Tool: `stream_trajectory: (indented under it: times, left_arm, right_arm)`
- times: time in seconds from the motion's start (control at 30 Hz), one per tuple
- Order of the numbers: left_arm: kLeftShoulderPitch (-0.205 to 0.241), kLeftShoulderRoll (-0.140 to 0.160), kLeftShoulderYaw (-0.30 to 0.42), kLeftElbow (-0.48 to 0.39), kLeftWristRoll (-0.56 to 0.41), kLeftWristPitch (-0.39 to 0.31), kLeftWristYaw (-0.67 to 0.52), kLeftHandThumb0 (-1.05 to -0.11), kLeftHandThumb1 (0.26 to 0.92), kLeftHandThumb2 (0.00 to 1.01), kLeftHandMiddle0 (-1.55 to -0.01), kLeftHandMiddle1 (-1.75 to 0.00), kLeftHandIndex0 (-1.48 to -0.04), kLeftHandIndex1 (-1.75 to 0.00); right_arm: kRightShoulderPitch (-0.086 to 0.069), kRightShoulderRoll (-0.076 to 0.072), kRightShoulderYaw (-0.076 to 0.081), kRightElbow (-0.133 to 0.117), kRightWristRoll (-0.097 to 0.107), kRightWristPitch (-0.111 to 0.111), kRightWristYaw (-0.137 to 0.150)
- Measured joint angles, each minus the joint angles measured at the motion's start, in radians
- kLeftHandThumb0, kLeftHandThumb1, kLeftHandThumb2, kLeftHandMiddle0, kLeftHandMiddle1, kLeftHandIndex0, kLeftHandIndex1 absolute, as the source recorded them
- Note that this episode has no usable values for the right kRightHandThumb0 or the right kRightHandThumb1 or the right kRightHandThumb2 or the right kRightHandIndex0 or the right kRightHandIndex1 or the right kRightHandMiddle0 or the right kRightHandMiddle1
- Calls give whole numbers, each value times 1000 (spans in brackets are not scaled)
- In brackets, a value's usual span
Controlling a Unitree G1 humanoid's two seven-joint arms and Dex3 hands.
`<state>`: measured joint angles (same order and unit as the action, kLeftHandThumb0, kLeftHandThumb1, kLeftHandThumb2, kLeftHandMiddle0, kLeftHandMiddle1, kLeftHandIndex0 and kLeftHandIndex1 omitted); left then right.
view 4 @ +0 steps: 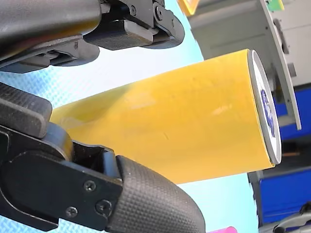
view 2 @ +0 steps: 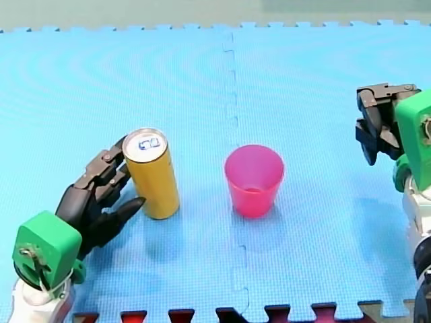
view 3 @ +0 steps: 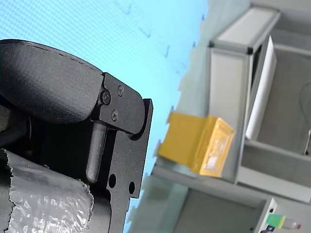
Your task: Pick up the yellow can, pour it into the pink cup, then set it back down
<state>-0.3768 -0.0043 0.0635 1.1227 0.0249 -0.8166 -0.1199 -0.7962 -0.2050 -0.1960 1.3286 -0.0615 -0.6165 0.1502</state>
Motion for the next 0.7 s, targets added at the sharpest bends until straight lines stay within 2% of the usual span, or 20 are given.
stream_trajectory:
  times: [0.3, 0.7]
  left_arm:
    - [12, 1, 16, -6, -26, 8, -15, -1048, 850, 1, -326, -5, -306, 0]
    - [9, 10, 10, 9, 3, 0, 18, -1048, 862, 5, -322, -1, -284, 0]
  right_arm:
    - [-3, -1, -1, 0, 2, 1, 4]
    - [-8, -3, -7, 0, 10, 14, 19]
